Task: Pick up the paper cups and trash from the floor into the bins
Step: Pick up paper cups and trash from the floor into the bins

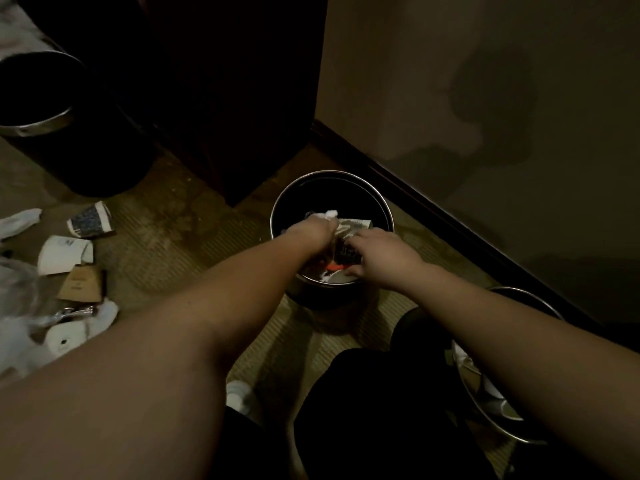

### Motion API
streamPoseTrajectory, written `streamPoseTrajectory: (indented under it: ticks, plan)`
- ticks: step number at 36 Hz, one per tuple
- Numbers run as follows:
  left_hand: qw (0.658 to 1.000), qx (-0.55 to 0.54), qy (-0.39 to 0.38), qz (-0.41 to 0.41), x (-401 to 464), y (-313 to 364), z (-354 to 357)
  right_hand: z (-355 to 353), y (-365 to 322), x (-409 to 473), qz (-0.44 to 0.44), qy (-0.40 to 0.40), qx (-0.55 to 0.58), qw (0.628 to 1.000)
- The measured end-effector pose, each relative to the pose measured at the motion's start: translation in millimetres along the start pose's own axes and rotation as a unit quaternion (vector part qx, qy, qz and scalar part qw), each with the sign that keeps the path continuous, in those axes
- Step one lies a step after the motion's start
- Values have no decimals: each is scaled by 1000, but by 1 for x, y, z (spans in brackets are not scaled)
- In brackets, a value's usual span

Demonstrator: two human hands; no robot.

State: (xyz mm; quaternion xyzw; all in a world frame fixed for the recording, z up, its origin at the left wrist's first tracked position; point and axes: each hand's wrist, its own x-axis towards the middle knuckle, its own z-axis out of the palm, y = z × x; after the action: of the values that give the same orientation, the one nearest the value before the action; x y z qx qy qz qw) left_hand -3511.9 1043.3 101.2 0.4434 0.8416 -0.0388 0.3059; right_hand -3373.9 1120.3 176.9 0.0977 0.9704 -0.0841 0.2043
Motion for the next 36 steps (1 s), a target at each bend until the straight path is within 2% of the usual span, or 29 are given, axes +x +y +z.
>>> streamPoseTrajectory:
  ticks: [3,5,9,12,16,19,22,30,36]
  plan:
    - [997,-42,-48,-45,18,0,12,1,3,0,6,2,-7,1000]
    - [996,-35,-58,-56,40,-5,20,1,3,0,6,1,-11,1000]
    - [996,-38,-48,-71,12,4,0,-1,3,3,16,3,-14,1000]
    - [994,-72,21,-77,7,-2,-20,-3,5,4,21,7,-12,1000]
    - [989,-96,66,-91,-8,-10,-47,-10,8,5,22,25,-8,999]
    - [988,-81,111,-69,-27,-13,-59,-16,10,2,26,27,-2,999]
    - [981,-119,136,-67,-48,-13,-65,-24,12,-1,32,30,4,999]
    - [938,-228,241,-101,-121,-35,-74,-58,6,-4,24,39,35,998]
    - [907,-262,286,-163,-201,-77,-67,-84,-48,10,-58,61,27,996]
